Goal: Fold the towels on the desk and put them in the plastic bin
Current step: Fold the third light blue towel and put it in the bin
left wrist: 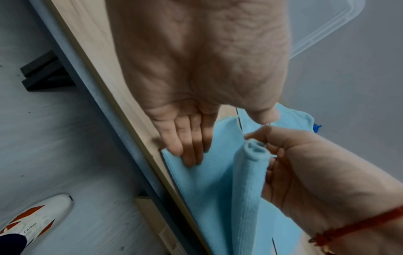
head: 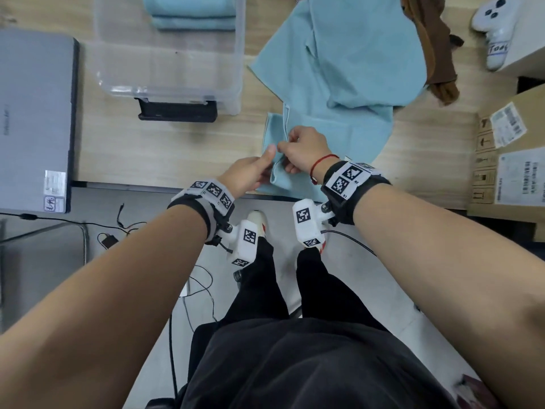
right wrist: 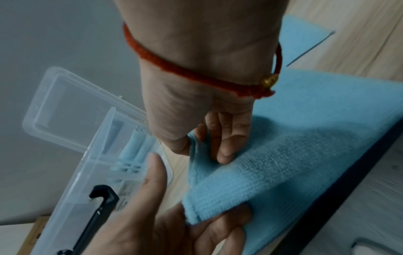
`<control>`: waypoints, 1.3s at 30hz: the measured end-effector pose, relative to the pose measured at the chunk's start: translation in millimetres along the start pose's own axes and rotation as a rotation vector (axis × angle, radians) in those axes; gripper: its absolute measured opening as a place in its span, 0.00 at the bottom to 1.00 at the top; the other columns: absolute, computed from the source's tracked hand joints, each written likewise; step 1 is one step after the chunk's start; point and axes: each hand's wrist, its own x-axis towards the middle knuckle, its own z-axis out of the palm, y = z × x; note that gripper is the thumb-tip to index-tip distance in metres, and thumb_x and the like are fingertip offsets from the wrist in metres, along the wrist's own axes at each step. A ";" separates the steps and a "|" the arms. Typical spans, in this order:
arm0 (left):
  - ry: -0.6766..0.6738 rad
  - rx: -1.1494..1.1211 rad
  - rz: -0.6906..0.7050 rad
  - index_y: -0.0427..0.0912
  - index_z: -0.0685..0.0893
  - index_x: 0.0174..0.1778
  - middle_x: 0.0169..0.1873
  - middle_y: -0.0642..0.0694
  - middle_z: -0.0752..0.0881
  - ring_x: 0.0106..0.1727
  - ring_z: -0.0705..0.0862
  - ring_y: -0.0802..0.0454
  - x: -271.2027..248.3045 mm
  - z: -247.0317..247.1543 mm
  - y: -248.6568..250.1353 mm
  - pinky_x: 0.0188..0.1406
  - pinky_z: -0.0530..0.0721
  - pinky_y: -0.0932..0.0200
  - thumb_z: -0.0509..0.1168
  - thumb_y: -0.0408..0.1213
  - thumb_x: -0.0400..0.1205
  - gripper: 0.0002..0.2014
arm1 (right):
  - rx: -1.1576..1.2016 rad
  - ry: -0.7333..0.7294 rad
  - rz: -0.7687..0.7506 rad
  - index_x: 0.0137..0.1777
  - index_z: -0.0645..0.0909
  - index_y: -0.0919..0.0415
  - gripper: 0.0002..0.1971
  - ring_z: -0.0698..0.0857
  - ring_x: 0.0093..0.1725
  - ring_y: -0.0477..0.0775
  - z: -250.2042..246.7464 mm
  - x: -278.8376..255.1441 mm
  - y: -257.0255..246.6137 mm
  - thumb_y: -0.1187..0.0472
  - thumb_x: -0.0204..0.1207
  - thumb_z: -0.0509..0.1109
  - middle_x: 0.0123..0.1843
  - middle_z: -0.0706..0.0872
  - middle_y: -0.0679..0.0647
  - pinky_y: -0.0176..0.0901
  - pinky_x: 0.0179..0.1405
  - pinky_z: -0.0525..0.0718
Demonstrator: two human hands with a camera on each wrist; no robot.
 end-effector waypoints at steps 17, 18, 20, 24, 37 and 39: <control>0.289 0.490 0.060 0.46 0.83 0.45 0.37 0.52 0.86 0.35 0.84 0.57 13.0 -11.8 -14.2 0.33 0.75 0.69 0.80 0.39 0.69 0.14 | 0.137 -0.206 0.096 0.49 0.78 0.55 0.03 0.89 0.32 0.57 6.1 12.3 11.5 0.62 0.78 0.67 0.41 0.88 0.59 0.47 0.37 0.90; 0.302 0.526 0.053 0.47 0.83 0.44 0.38 0.51 0.86 0.36 0.83 0.57 13.1 -11.4 -16.0 0.33 0.74 0.69 0.80 0.40 0.68 0.14 | 0.135 -0.209 0.093 0.49 0.78 0.55 0.03 0.89 0.32 0.56 3.7 11.6 12.8 0.63 0.78 0.67 0.41 0.88 0.59 0.47 0.38 0.90; 0.324 0.554 0.043 0.47 0.83 0.44 0.39 0.51 0.87 0.36 0.83 0.56 13.8 -9.8 -16.9 0.33 0.75 0.68 0.80 0.40 0.68 0.14 | 0.122 -0.188 0.088 0.49 0.80 0.57 0.03 0.88 0.33 0.55 -3.7 10.6 18.3 0.64 0.78 0.67 0.39 0.88 0.58 0.48 0.41 0.90; 0.333 0.640 0.025 0.47 0.84 0.46 0.45 0.50 0.87 0.43 0.83 0.54 14.8 -5.6 -11.5 0.43 0.78 0.63 0.79 0.41 0.69 0.14 | 0.083 -0.067 0.097 0.46 0.82 0.59 0.05 0.87 0.35 0.56 -35.7 3.8 45.6 0.66 0.76 0.65 0.37 0.87 0.56 0.50 0.45 0.90; 0.288 0.364 0.084 0.46 0.60 0.55 0.50 0.38 0.81 0.45 0.84 0.41 -0.1 24.7 4.9 0.43 0.82 0.51 0.72 0.45 0.64 0.31 | -0.440 -0.033 -0.321 0.57 0.84 0.58 0.19 0.80 0.61 0.58 -50.7 -39.2 102.3 0.56 0.67 0.80 0.60 0.83 0.56 0.44 0.63 0.74; 0.238 0.393 0.113 0.47 0.58 0.53 0.41 0.39 0.79 0.37 0.81 0.42 -2.2 27.0 1.4 0.40 0.86 0.44 0.69 0.37 0.67 0.27 | -0.532 -0.082 -0.351 0.61 0.81 0.55 0.26 0.75 0.66 0.57 -41.0 -45.3 107.0 0.48 0.64 0.82 0.66 0.77 0.54 0.46 0.64 0.74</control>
